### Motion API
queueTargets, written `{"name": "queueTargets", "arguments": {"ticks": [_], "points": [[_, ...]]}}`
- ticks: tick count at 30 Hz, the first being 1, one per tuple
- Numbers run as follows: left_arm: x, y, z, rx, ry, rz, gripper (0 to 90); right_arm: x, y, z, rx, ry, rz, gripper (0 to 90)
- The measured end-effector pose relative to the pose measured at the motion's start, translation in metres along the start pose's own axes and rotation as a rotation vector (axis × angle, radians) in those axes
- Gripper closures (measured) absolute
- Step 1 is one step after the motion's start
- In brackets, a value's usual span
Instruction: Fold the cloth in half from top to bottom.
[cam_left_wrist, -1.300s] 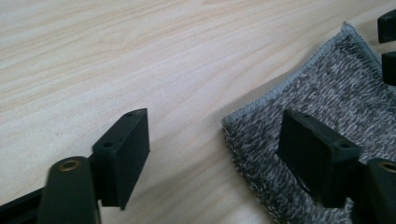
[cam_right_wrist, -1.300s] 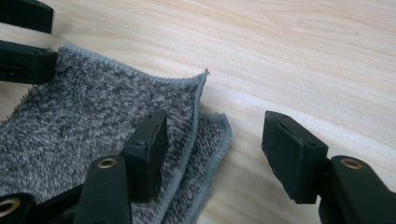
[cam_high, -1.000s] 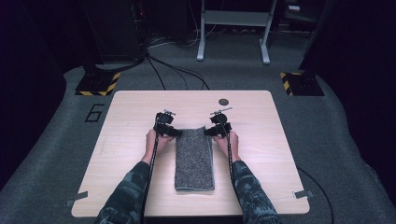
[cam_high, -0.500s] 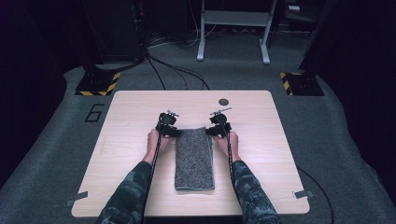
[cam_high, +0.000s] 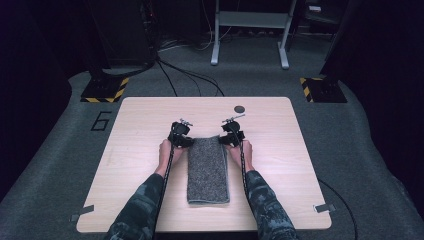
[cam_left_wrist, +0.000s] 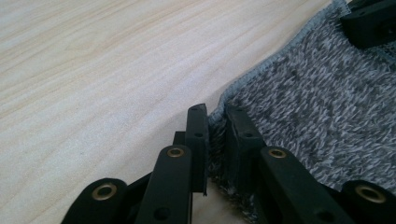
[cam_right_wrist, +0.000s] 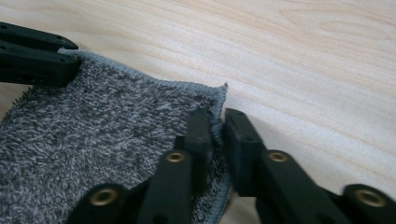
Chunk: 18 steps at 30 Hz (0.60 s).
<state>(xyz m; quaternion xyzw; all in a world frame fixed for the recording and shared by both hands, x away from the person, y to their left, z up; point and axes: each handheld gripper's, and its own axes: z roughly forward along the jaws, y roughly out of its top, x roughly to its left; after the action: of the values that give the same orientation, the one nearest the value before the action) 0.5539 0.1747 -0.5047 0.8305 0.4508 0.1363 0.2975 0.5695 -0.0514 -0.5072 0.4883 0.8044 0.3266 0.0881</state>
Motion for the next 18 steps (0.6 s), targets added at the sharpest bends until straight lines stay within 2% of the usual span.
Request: {"name": "queueTargets", "arguments": {"ticks": [6,7,8,13,17,18], "points": [[-0.002,0.000,0.000,-0.002,0.002,0.006,86.3,-0.001,-0.002,0.000,-0.009,0.013,0.006,88.4],[-0.004,-0.002,0.000,-0.017,0.011,0.019,86.6,0.001,-0.004,-0.001,-0.017,0.011,0.006,88.8],[-0.004,-0.003,0.000,-0.018,0.016,0.024,86.7,0.000,-0.005,-0.001,-0.021,0.011,-0.011,88.9],[-0.005,-0.003,-0.002,-0.022,0.012,0.023,87.3,-0.002,-0.007,-0.006,-0.047,0.012,-0.019,89.1],[-0.005,-0.003,-0.006,-0.049,0.003,0.013,87.3,-0.002,-0.007,-0.011,-0.070,0.011,-0.031,89.2],[-0.005,-0.003,-0.008,-0.055,0.004,0.023,87.3,-0.002,-0.006,-0.014,-0.075,0.012,-0.029,89.2]]}}
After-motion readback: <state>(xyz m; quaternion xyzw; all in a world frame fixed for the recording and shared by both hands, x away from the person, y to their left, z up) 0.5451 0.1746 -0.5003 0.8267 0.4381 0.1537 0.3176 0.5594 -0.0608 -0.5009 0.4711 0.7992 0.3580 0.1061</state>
